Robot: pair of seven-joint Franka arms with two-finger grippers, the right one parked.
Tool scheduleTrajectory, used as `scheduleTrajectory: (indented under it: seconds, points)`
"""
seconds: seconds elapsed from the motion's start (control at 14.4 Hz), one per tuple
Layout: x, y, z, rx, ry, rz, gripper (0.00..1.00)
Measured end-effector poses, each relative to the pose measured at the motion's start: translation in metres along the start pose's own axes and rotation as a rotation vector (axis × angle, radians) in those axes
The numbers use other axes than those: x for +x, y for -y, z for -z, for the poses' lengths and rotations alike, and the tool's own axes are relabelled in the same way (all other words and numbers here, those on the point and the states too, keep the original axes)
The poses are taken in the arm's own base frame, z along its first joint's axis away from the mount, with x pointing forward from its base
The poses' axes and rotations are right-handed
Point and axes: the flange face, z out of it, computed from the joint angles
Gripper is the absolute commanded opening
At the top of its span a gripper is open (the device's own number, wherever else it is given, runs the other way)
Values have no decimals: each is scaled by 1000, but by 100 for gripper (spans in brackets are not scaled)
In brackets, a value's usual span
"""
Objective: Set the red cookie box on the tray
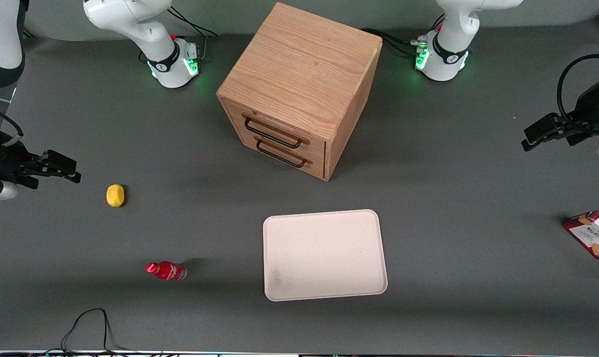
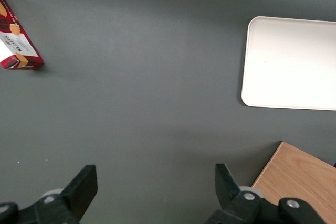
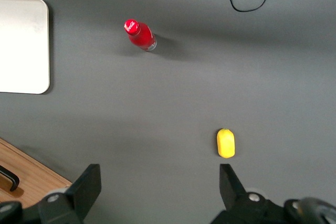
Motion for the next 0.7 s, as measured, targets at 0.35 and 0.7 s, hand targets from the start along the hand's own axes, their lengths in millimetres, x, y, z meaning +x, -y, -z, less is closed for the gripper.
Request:
scheduleTrajectory:
  seconds: [0.35, 0.7]
  points:
    - [-2, 3, -2, 15, 17, 2, 100]
    - [-2, 6, -2, 47, 20, 2, 100]
